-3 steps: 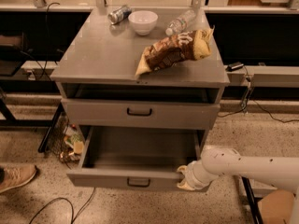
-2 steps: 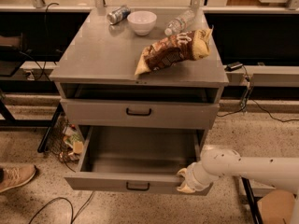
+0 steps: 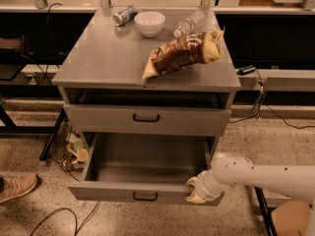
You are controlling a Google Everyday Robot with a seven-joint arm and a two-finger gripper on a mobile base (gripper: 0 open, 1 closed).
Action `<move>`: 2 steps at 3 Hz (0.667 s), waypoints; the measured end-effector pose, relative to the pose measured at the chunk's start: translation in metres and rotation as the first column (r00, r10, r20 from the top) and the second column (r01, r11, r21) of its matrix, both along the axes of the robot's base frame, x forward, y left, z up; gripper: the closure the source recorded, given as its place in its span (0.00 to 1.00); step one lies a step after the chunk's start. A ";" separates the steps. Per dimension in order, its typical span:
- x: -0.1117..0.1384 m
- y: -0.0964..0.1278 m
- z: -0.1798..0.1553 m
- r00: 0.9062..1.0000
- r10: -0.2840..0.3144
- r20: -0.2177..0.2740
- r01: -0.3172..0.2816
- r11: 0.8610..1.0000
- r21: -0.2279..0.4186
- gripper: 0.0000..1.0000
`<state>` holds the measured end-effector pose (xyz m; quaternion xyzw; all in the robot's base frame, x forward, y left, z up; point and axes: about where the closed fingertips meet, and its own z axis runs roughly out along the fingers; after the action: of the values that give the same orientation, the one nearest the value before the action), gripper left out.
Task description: Open middle drawer
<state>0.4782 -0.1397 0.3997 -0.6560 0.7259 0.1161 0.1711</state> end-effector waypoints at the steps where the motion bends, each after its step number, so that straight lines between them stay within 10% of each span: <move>1: -0.001 0.001 -0.001 1.000 0.002 -0.003 -0.002 1.000 0.001 0.35; 2: -0.002 0.002 -0.002 1.000 0.003 -0.005 -0.003 1.000 0.001 0.11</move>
Offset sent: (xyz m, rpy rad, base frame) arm -0.0009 0.0007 -0.0010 0.0007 0.0023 0.0013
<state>0.4763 -0.1380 0.3975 -0.6566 0.7253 0.1185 0.1695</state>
